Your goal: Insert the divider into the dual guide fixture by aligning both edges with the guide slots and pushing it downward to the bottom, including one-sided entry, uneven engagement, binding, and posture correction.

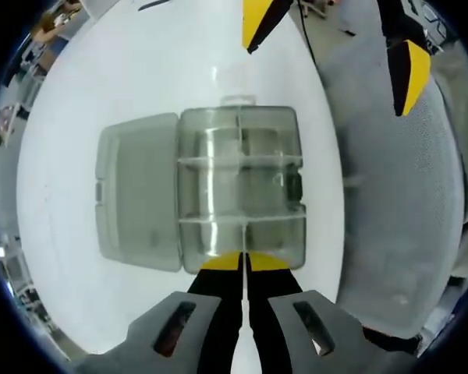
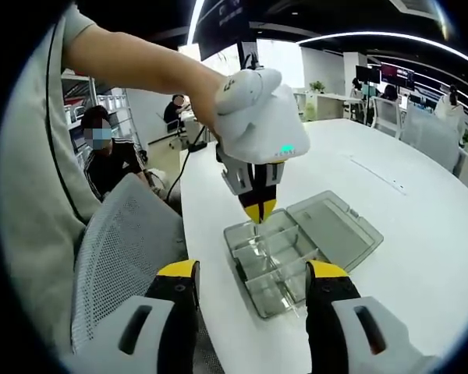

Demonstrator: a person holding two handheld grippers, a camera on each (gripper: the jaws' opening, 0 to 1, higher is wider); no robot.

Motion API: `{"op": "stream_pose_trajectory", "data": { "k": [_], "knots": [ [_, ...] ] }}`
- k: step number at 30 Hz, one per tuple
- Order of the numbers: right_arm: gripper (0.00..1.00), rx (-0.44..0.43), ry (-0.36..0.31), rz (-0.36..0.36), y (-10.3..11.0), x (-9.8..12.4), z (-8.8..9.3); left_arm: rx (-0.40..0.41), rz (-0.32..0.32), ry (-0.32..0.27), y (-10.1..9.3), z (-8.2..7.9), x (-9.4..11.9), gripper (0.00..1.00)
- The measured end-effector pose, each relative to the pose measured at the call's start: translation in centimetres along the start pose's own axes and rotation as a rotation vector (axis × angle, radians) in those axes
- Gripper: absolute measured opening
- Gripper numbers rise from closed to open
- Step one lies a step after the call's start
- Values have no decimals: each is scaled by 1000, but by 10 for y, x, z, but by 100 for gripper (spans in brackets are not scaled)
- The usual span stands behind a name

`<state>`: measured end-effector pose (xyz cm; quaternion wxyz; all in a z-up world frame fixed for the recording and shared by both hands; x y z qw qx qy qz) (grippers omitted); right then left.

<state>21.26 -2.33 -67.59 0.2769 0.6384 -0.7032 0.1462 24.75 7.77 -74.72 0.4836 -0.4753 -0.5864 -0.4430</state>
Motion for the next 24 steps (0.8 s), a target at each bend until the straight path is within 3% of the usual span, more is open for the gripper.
{"op": "stream_pose_trajectory", "data": {
  "k": [24],
  "knots": [
    [51,-10,1,3,-1,1,4,3,6,1,-1,1,-10,0]
  ]
}}
Point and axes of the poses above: the point that each gripper's makers call its tool centre point, and the gripper's own axes: x roughly backward along the fingers, y roughly to its left, z roughly out of its underside, the point moved 1 cm from there along x, roughly backward along the fingers, and after that the axes turned 5 degrees about -z, right-handed, at the moved point
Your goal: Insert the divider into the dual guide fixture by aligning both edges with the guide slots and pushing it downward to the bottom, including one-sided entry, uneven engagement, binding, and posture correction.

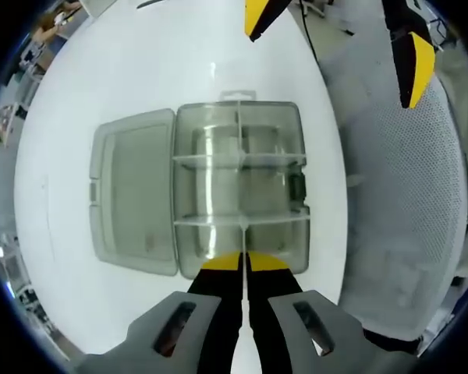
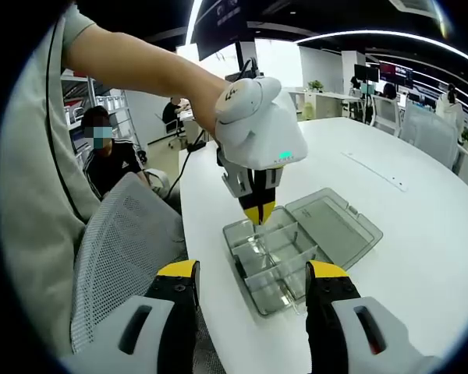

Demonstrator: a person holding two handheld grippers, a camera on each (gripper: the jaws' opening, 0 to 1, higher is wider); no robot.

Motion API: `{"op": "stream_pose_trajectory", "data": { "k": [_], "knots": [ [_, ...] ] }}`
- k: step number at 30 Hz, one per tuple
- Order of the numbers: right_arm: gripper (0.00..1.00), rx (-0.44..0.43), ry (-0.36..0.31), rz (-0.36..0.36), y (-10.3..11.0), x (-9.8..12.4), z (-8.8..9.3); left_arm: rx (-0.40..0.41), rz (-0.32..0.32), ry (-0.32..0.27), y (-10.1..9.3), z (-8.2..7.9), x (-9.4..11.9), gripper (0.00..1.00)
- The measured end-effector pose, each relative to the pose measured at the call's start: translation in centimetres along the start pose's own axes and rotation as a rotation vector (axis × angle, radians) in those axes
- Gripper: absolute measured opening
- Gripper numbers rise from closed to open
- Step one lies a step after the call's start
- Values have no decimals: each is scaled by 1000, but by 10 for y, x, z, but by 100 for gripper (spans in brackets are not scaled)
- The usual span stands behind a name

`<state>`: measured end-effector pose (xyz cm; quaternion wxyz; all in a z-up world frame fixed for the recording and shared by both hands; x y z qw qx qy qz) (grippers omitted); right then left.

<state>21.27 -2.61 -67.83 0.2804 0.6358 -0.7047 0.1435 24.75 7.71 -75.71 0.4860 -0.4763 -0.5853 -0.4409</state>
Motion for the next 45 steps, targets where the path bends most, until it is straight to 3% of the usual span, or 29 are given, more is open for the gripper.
{"op": "stream_pose_trajectory", "data": {
  "k": [45],
  "knots": [
    [51,6,3,1,-2,2,-1,16,17,20,-1,1,-11,0]
  ]
}}
Point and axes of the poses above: the point that each gripper's makers call its tool centre point, and the gripper's own axes: x roughly backward along the fingers, y roughly to its left, z roughly out of its underside, the point moved 1 cm from there along x, roughly backward along the fingers, and after that the axes turned 5 degrees about -z, right-handed, at the moved point
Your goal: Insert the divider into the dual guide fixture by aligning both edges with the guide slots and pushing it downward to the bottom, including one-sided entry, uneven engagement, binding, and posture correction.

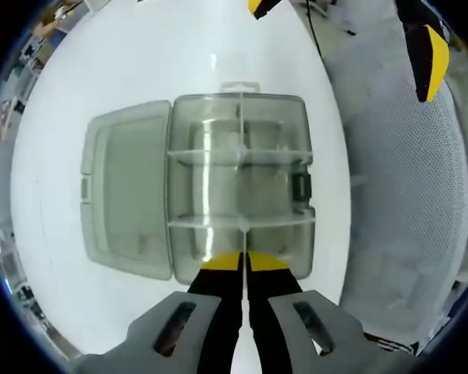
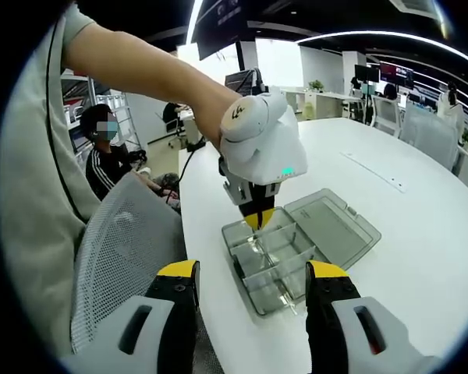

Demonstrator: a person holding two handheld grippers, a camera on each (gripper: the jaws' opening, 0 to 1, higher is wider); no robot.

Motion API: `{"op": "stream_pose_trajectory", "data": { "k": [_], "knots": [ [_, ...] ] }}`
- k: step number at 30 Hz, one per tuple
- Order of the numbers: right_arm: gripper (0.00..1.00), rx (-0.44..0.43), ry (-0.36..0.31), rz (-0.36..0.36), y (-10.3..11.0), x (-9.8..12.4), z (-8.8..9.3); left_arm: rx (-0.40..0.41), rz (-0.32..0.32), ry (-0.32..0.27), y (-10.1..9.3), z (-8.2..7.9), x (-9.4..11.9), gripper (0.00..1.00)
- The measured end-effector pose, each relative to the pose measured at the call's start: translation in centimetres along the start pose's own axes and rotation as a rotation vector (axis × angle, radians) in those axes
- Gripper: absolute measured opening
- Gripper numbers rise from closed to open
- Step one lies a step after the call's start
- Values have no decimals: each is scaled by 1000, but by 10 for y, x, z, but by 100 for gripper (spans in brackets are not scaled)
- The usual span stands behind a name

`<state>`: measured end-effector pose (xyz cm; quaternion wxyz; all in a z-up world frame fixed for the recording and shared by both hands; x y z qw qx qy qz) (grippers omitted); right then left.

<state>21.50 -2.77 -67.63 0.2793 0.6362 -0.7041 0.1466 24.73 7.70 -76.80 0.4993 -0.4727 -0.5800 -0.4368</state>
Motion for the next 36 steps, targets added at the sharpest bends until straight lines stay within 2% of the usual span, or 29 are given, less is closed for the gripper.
{"op": "stream_pose_trajectory", "data": {
  "k": [36],
  "knots": [
    [51,13,7,0,5,0,-2,7,4,24,-1,0,-1,0]
  ]
}}
Point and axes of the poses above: the point that each gripper's makers call its tool centre point, and the gripper's own axes: x roughly backward along the fingers, y roughly to its left, z roughly out of its underside, the point moved 1 cm from there along x, roughly backward along the fingers, and after that the axes turned 5 degrees about -z, right-handed, at the moved point
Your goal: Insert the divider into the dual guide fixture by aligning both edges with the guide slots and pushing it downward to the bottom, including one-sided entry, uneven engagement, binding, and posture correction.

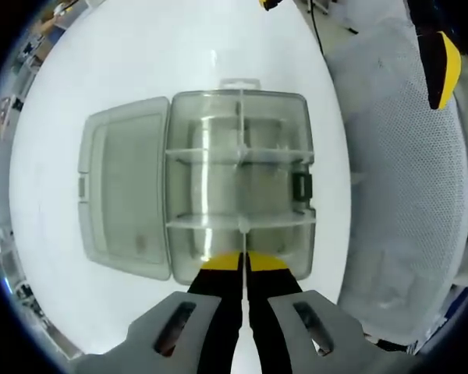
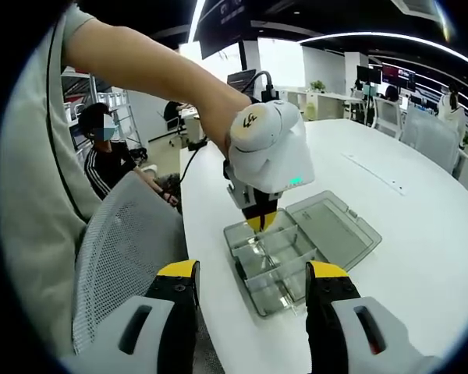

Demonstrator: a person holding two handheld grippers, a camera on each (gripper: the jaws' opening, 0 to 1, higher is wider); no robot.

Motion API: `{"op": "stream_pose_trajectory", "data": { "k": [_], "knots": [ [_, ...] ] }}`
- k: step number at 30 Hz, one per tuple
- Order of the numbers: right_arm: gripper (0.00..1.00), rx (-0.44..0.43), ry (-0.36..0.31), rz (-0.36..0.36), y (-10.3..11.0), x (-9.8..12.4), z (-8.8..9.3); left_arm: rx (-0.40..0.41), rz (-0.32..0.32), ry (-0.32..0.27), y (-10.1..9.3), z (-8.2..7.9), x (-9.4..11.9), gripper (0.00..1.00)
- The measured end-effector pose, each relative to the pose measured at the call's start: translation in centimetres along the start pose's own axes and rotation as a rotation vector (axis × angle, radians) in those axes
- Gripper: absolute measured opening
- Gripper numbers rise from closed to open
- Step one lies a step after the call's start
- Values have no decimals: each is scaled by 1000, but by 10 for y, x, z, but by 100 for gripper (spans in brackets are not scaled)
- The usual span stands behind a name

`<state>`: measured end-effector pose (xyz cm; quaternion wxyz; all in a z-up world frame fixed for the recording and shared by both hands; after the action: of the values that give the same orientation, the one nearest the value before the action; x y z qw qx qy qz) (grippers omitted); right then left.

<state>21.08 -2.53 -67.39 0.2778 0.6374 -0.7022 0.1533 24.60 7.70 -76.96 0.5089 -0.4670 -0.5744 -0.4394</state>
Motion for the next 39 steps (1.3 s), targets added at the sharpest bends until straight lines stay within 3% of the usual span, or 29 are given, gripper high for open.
{"op": "stream_pose_trajectory", "data": {
  "k": [36,39],
  "knots": [
    [52,-3,-3,14,-1,5,3,48,-44,-45,2,0,0,0],
    [52,-2,-3,15,-1,5,3,63,-55,-53,3,0,1,6]
  ]
}}
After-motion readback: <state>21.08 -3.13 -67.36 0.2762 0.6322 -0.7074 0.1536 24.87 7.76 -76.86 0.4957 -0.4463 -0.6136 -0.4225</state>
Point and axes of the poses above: the point that each gripper's makers call its tool centre point, and the gripper's own axes: x roughly backward along the fingers, y roughly to its left, z roughly out of its underside, the point moved 1 cm from there along x, roughly backward along the fingers, and after that the axes turned 5 degrees about -z, right-handed, at the moved point
